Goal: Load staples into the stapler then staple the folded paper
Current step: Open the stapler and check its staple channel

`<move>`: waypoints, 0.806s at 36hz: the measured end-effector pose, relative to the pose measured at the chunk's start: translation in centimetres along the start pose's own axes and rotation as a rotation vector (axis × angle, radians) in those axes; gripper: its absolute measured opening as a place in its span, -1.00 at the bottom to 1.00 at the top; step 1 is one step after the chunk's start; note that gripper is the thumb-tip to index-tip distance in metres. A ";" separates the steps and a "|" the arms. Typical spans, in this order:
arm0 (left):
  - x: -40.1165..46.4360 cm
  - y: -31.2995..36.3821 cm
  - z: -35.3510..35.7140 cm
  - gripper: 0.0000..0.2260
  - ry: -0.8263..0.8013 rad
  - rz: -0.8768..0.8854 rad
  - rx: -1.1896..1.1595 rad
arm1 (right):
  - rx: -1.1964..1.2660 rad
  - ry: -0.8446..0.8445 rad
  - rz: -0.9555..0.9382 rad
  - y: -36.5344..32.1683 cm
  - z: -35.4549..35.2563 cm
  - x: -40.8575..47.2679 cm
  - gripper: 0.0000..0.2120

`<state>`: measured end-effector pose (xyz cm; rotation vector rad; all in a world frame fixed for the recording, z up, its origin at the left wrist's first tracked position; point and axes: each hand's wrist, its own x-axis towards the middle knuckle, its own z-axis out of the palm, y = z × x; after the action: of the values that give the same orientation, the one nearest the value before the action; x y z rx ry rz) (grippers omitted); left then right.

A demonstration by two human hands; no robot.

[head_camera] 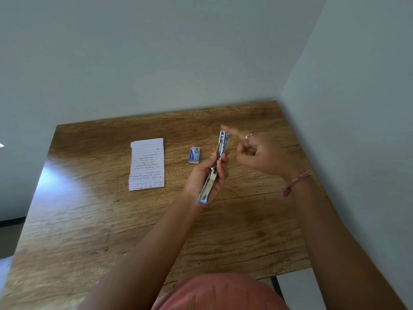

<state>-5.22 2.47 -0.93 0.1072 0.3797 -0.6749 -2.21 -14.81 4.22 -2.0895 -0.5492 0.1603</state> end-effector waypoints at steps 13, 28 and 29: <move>0.0 0.2 -0.3 -0.69 -0.010 0.001 -0.015 | 0.192 0.146 0.026 0.3 1.1 0.7 -0.24; 0.2 0.5 -0.5 -0.68 0.025 0.039 0.121 | 0.086 0.149 -0.064 1.0 0.8 0.6 -0.34; 0.2 0.5 -0.6 -0.66 0.034 0.045 0.129 | -0.040 0.026 -0.061 1.2 0.8 0.3 -0.37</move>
<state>-4.92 2.82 -1.55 0.2495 0.3649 -0.6535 -1.78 -14.58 2.81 -2.1081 -0.6050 0.0876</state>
